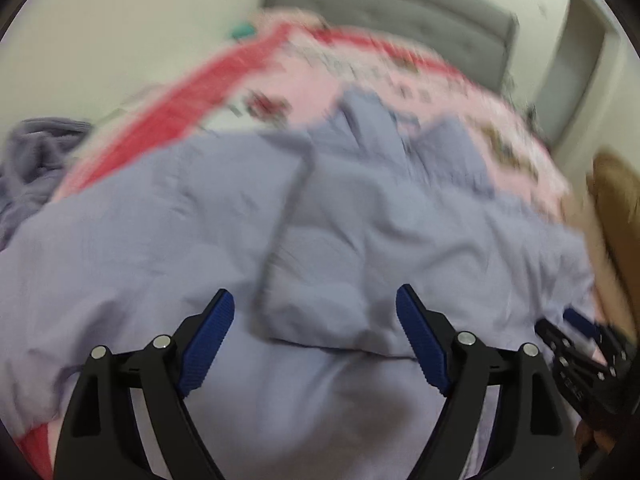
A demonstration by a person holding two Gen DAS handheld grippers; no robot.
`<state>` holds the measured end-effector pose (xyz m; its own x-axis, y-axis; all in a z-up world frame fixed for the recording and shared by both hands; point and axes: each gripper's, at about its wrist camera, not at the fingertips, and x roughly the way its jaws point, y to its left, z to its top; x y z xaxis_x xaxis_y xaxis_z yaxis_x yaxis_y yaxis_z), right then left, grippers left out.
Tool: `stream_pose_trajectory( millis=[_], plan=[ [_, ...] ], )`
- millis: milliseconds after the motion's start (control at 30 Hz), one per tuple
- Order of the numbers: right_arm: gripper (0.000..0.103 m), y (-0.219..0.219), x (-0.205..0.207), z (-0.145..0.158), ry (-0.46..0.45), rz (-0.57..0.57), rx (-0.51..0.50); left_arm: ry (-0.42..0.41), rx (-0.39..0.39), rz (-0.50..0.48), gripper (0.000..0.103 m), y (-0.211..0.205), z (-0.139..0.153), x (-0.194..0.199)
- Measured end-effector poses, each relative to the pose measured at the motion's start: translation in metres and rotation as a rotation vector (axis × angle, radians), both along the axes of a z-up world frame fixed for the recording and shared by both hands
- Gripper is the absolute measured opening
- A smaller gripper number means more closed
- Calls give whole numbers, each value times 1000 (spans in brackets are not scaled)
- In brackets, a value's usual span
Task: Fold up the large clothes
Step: 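Reach the left tool to the other sleeve cuff and grasp it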
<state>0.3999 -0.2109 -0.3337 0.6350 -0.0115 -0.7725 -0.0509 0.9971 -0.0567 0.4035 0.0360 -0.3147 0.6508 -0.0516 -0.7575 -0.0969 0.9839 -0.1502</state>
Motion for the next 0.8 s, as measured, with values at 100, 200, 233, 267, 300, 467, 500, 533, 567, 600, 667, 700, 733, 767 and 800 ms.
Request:
stream_pose_trajectory(
  millis=[100,200,233,267,300,467,500,533,567,600,667,700,733,767,800],
  plan=[
    [69,24,-20,36,-116,61,42,-74,-47,113,93,24,21,-27],
    [71,60,-38,63,-162,171,68,-87,-115,232,96,54,34,-58],
    [72,75,-45,70,-163,206,72,-91,-138,290,96,67,37,-73],
    [72,85,-49,75,-161,229,77,-96,-165,354,96,81,40,-88],
    [74,96,-54,81,-155,257,88,-101,-190,417,97,94,42,-103],
    [77,156,-83,103,-137,427,97,-142,-280,751,97,168,40,-179],
    [78,167,-88,106,-131,456,96,-156,-299,816,97,184,37,-194],
    [78,177,-93,108,-124,478,99,-167,-318,871,97,198,32,-207],
    [78,185,-94,109,-117,494,102,-174,-333,922,97,211,27,-218],
    [78,194,-98,110,-109,516,103,-178,-355,982,97,225,21,-232],
    [78,211,-105,111,-100,544,92,-187,-407,1096,97,249,9,-256],
    [78,219,-108,110,-82,566,101,-198,-439,1164,97,261,1,-270],
    [78,229,-111,110,-66,588,99,-206,-460,1219,97,271,-6,-280],
    [78,237,-116,110,-63,603,85,-206,-477,1255,97,278,-11,-285],
    [78,245,-120,110,-62,621,69,-208,-511,1295,97,289,-21,-291]
  ],
)
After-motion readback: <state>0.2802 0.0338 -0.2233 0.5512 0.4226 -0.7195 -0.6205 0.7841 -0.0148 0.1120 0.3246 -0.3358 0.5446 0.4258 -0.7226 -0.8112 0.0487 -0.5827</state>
